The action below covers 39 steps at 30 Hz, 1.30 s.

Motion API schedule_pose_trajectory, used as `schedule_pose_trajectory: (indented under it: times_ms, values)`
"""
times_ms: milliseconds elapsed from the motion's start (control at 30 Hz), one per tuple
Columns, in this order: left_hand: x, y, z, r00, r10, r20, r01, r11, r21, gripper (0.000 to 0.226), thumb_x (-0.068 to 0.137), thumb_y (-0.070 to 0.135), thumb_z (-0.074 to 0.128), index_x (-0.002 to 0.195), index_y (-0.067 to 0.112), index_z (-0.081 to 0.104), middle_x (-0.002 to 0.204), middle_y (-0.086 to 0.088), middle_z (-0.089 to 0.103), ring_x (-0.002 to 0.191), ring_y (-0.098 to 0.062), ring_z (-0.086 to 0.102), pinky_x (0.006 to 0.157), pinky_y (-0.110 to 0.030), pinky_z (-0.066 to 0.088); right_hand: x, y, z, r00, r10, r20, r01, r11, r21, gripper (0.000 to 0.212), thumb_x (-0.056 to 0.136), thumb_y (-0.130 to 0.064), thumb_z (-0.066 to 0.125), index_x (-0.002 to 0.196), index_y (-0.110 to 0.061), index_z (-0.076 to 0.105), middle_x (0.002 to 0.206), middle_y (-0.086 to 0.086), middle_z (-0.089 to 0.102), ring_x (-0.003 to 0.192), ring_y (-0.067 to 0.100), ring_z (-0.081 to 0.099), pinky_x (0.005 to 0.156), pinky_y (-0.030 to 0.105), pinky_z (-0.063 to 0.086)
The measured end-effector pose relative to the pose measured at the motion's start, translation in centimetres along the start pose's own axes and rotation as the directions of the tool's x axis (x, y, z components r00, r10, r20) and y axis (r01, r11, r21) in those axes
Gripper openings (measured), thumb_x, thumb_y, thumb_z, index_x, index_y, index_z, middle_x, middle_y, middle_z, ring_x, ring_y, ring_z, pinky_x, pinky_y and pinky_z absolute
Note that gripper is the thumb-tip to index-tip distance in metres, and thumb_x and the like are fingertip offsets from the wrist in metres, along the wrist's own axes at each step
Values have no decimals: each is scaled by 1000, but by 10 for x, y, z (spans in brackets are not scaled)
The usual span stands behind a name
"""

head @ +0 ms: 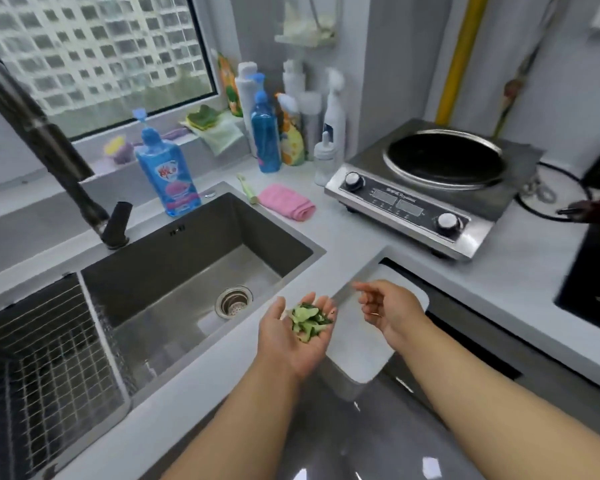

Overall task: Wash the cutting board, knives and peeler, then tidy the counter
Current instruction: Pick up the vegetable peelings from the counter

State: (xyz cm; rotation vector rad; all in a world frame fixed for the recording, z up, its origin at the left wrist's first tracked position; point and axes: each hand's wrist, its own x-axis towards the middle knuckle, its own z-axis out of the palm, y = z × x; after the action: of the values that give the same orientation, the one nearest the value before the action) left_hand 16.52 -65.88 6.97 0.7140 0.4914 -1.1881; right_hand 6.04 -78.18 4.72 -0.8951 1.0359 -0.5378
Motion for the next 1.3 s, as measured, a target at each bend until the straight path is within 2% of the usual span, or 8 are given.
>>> schedule_pose_trajectory:
  times_ms: [167, 367, 433, 600, 833, 933, 1167, 1300]
  values:
    - [21, -30, 15, 999, -43, 3, 43, 999, -24, 43, 99, 36, 40, 98, -3, 58, 91, -20, 58, 86, -33, 56, 103, -39, 43, 29, 9, -47, 986, 113, -123, -108, 993, 43, 22, 88, -13, 52, 93, -5, 72, 62, 1, 54, 53, 12, 45, 52, 22, 39]
    - [40, -45, 18, 996, -66, -55, 68, 997, 32, 44, 100, 37, 41, 107, -3, 56, 92, -21, 60, 87, -34, 58, 100, -42, 46, 49, 37, -80, 920, 224, -321, -197, 974, 114, 10, 88, -9, 56, 79, -7, 60, 62, 3, 48, 50, 13, 38, 48, 22, 34]
    - [45, -46, 16, 994, -69, -83, 74, 995, 62, 46, 100, 36, 41, 114, -4, 56, 98, -22, 60, 92, -35, 57, 100, -43, 47, 54, 53, -87, 881, 266, -391, -256, 964, 79, 20, 91, -8, 54, 70, -9, 53, 61, 4, 45, 50, 14, 36, 47, 23, 34]
    - [54, -42, 11, 988, -88, -123, 100, 991, 94, 45, 100, 36, 40, 116, -3, 56, 100, -23, 60, 94, -35, 58, 100, -43, 47, 63, 88, -86, 830, 378, -411, -385, 920, 69, 18, 95, -13, 48, 78, -11, 52, 72, 6, 47, 59, 16, 40, 52, 28, 38]
    - [60, -33, 2, 985, -107, -133, 126, 982, 141, 44, 99, 35, 42, 112, -4, 57, 98, -22, 61, 92, -36, 59, 95, -43, 50, 74, 100, -82, 787, 403, -467, -320, 914, 249, 18, 100, -15, 49, 84, -11, 53, 72, 0, 50, 61, 13, 40, 53, 28, 33]
    - [60, -30, -2, 985, -118, -127, 136, 980, 144, 44, 99, 35, 42, 112, -4, 57, 95, -22, 61, 87, -35, 60, 90, -43, 51, 74, 107, -88, 775, 428, -465, -325, 901, 286, 26, 100, -14, 49, 74, -12, 50, 70, 0, 50, 60, 14, 40, 53, 29, 32]
    - [61, -29, -2, 986, -123, -115, 142, 974, 175, 44, 100, 34, 42, 105, -6, 59, 101, -24, 61, 89, -34, 59, 96, -42, 47, 58, 128, -132, 706, 485, -517, -310, 867, 391, 30, 97, -5, 38, 69, -12, 46, 67, 4, 46, 54, 15, 37, 54, 26, 29]
    - [73, -39, -1, 977, -134, -167, 170, 961, 218, 42, 101, 33, 37, 101, -4, 57, 97, -23, 60, 81, -33, 58, 73, -41, 50, 44, 140, -163, 642, 508, -574, -272, 851, 449, 21, 94, -3, 39, 78, -9, 52, 70, 6, 50, 54, 17, 42, 52, 25, 33]
